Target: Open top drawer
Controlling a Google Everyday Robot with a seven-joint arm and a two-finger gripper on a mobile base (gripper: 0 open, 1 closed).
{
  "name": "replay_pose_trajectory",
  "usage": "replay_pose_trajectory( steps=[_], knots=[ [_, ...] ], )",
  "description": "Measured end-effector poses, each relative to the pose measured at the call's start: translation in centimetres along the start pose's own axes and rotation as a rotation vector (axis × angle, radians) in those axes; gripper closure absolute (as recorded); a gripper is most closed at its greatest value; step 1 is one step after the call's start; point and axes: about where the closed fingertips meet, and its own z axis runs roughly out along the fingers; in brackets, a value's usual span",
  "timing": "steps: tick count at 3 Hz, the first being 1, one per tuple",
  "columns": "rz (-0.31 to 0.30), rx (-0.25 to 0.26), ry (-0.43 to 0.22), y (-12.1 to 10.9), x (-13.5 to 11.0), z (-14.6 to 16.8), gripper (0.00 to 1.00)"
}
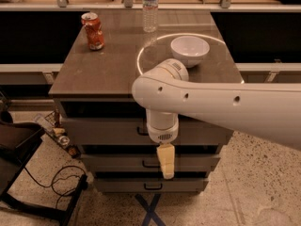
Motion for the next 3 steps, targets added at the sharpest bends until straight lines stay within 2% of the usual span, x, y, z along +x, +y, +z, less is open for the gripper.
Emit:
replay_pose_trajectory(
  steps=[2,3],
  knots=[
    [0.000,0.000,0.000,0.0,0.0,0.0,0.00],
    [0.003,0.018,-0.015,1.7,-0.2,-3.2,0.00]
  ],
)
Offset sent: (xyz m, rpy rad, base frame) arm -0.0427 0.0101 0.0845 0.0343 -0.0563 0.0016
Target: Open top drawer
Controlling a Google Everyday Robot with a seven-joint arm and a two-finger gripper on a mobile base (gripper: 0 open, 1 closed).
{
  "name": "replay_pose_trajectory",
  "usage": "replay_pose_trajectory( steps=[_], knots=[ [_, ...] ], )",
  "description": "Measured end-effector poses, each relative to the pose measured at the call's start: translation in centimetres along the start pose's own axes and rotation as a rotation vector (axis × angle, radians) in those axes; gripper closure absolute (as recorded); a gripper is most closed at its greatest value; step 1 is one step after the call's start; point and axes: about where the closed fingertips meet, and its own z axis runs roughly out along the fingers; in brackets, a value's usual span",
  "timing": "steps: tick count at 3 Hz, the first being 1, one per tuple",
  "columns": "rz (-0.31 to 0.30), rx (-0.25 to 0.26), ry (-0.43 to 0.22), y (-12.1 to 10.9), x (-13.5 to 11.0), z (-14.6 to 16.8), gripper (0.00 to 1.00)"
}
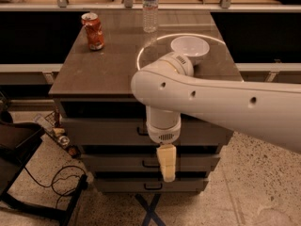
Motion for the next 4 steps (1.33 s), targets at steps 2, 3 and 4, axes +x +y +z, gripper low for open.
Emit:
replay_pose_trajectory(
  steps=[2,3,4],
  knots=[
    [0.015,0.035,-0.010,2.9,-1.0,-6.4,0.00],
    [0.026,0.006,0.023,2.4,-0.9,-4.4,0.00],
    [0.026,-0.003,0.017,1.8,-0.5,-3.0,0.00]
  ],
)
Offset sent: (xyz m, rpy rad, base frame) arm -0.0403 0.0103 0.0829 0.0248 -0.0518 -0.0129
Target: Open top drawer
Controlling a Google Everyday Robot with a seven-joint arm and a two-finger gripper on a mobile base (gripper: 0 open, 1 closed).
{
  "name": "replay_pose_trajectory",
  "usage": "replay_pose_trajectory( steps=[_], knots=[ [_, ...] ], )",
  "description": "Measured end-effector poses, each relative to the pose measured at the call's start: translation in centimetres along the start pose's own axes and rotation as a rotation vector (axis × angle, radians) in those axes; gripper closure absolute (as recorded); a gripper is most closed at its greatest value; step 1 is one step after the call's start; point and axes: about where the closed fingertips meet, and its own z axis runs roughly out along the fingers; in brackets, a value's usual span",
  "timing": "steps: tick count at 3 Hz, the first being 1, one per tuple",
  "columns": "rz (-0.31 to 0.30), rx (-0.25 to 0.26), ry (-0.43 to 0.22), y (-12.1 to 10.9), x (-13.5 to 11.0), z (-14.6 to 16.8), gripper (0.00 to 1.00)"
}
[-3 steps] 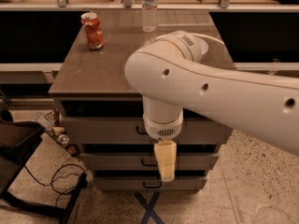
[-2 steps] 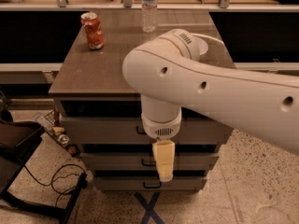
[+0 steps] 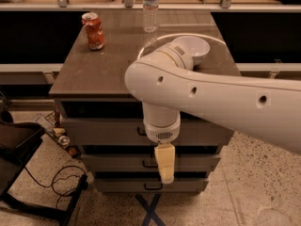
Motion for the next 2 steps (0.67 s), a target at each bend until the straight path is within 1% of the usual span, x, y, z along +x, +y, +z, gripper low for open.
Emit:
replay_pose_trajectory(
  steps=[1,2],
  knots=[
    [-0.006,0.001,-0.020,-0.7,0.4,1.0,0.00],
    [-0.012,-0.009,-0.049,-1.4,0.4,2.2,0.00]
  ],
)
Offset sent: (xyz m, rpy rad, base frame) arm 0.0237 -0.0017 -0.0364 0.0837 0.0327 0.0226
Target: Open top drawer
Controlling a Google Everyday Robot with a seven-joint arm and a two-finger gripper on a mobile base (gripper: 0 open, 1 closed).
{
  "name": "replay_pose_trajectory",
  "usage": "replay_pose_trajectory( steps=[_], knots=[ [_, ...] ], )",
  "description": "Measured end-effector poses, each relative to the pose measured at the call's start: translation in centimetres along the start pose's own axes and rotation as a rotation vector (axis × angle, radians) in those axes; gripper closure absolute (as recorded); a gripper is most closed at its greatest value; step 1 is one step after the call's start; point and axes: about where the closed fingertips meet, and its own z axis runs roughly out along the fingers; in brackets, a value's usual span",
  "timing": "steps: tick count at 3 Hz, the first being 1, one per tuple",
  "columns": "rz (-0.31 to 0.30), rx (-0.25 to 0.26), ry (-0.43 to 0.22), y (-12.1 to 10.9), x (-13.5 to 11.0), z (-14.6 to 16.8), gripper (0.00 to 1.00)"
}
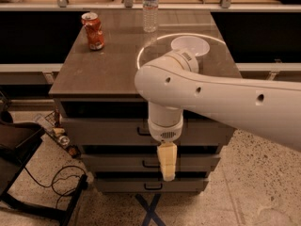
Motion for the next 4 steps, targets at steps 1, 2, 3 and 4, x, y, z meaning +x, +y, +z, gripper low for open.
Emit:
replay_pose_trajectory(
  steps=[1,2,3,4],
  knots=[
    [0.006,-0.019,-0.024,-0.2,-0.1,1.4,0.00],
    [0.004,-0.040,-0.040,-0.3,-0.4,2.8,0.00],
    [-0.005,-0.060,-0.036,-0.6,-1.0,3.8,0.00],
    [-0.018,-0.078,-0.031,-1.2,-1.5,4.5,0.00]
  ],
)
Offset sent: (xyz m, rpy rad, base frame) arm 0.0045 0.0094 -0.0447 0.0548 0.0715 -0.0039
